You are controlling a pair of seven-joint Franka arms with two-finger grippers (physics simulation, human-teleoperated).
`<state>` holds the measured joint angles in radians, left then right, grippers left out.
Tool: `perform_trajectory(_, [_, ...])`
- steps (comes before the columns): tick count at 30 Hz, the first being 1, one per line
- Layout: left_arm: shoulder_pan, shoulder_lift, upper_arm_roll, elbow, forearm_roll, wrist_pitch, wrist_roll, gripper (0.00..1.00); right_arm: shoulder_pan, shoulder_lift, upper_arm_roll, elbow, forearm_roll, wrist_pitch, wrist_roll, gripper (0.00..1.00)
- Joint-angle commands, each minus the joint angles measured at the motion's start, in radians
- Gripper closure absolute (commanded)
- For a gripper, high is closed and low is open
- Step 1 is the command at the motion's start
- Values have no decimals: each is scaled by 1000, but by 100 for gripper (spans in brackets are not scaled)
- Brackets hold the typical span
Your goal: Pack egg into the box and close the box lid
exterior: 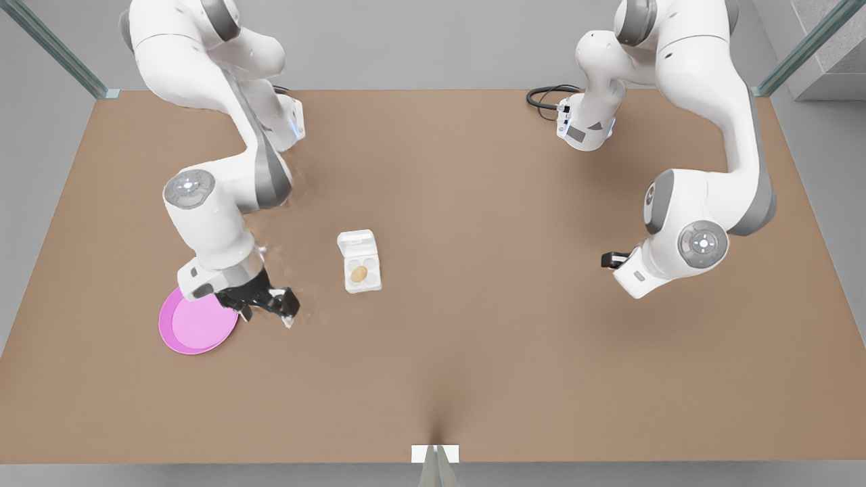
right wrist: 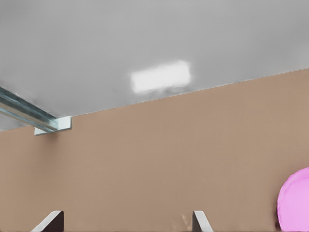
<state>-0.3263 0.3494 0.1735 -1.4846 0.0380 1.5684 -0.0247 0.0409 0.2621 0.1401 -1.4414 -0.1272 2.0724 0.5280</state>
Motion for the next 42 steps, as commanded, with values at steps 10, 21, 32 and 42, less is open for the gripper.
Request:
perform_trajectory(10, [-833, 189, -6, 78, -590, 145, -1434, 79, -161, -96, -126, 56, 107, -644, -589, 0])
perform_trajectory(21, [-889, 546, 12, 224, -510, 1021, -1486, 79, -116, -83, -117, 76, 101, -626, -583, 0])
perform_trajectory(32, [-856, 611, 11, 276, -509, 1038, -1440, 79, -75, -58, -120, 98, 95, -563, -585, 0])
perform_trajectory(42, [-806, 611, 11, 277, -507, 1038, -1431, 79, -76, -53, -120, 98, 100, -541, -588, 0])
